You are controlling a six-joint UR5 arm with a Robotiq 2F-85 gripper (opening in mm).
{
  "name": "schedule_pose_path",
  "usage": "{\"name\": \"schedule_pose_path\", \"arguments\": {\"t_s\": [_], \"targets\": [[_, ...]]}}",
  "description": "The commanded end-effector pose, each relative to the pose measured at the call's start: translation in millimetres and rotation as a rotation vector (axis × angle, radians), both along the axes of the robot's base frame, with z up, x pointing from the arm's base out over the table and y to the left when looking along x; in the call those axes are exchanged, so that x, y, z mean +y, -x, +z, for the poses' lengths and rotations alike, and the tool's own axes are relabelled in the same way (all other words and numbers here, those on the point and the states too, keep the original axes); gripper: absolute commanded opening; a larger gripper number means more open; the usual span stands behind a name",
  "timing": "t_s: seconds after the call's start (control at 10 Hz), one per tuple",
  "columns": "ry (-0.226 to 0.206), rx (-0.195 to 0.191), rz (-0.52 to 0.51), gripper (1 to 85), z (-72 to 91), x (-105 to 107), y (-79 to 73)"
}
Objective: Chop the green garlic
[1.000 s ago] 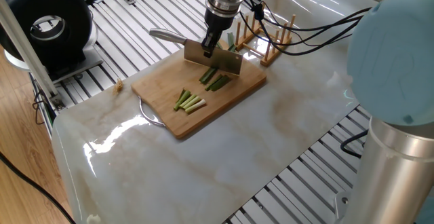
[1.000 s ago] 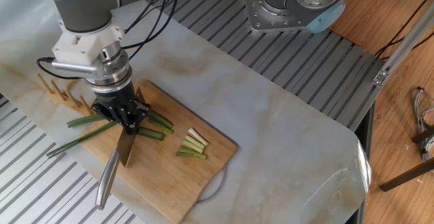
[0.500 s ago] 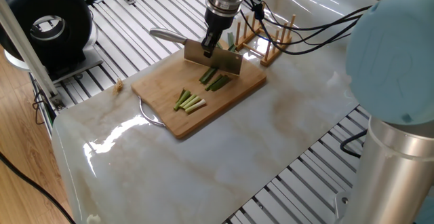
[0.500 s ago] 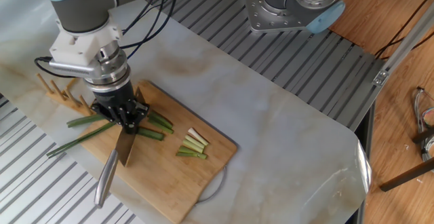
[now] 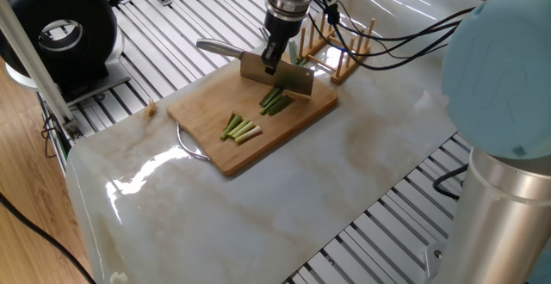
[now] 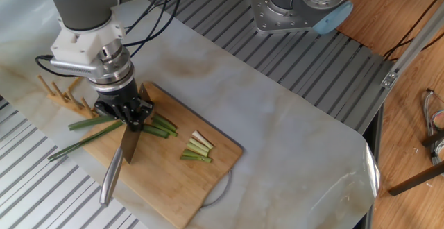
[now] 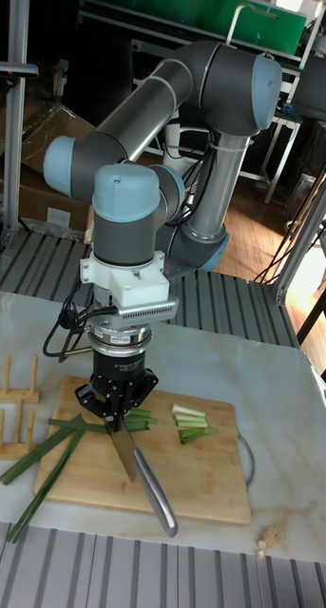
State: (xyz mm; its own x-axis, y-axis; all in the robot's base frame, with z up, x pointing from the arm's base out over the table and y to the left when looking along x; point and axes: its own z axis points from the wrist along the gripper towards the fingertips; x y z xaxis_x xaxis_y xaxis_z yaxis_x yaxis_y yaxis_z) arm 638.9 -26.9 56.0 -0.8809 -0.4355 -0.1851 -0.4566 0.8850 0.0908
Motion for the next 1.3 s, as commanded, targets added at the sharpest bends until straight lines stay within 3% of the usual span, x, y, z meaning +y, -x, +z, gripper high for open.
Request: {"name": "schedule_pose_path", "arguments": {"t_s": [0.0,0.2,0.5,0.8,1.2], "targets": [[-0.049,-0.028,0.023,1.3,14.5,-2.5,-0.9],[-0.072,-0.041,0.026,1.3,21.0,-1.9,-3.0],[-0.102,-0.067,0.003,1.3,14.2,17.5,-17.3],[-0.074,-0.072,-0.024,1.3,6.8,19.1,-23.6],[-0.067,-0.079,-0.061,1.3,10.5,18.0,-33.0]]}}
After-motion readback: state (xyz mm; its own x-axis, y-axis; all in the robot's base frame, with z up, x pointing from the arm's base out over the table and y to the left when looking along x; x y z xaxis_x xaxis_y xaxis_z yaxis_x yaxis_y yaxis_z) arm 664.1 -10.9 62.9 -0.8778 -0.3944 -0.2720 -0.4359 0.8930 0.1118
